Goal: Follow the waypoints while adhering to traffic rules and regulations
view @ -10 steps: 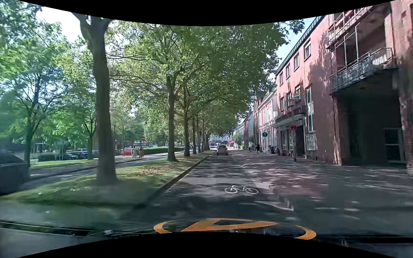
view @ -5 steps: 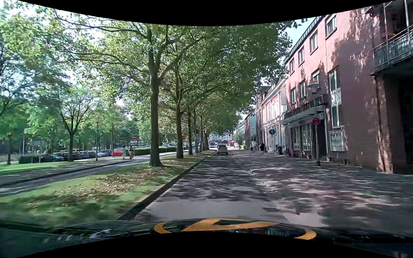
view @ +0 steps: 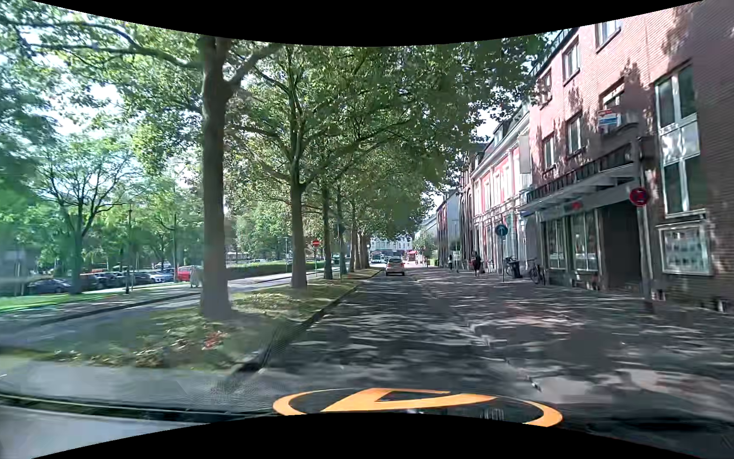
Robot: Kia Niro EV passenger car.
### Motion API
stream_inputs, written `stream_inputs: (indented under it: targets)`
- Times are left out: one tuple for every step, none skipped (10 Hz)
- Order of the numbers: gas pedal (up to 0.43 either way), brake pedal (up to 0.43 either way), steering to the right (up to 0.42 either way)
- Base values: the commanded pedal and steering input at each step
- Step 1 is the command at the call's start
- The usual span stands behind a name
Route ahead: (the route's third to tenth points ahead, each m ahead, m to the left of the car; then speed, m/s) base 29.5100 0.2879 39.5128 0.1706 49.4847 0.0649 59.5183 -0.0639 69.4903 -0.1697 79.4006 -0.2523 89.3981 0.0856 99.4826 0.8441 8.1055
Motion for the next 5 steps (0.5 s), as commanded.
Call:
stream_inputs:
  targets:
    - [0.079, 0.000, 0.003]
    - [0.079, 0.000, 0.003]
    - [0.079, 0.000, 0.004]
    - [0.079, 0.000, 0.004]
    - [0.079, 0.000, 0.004]
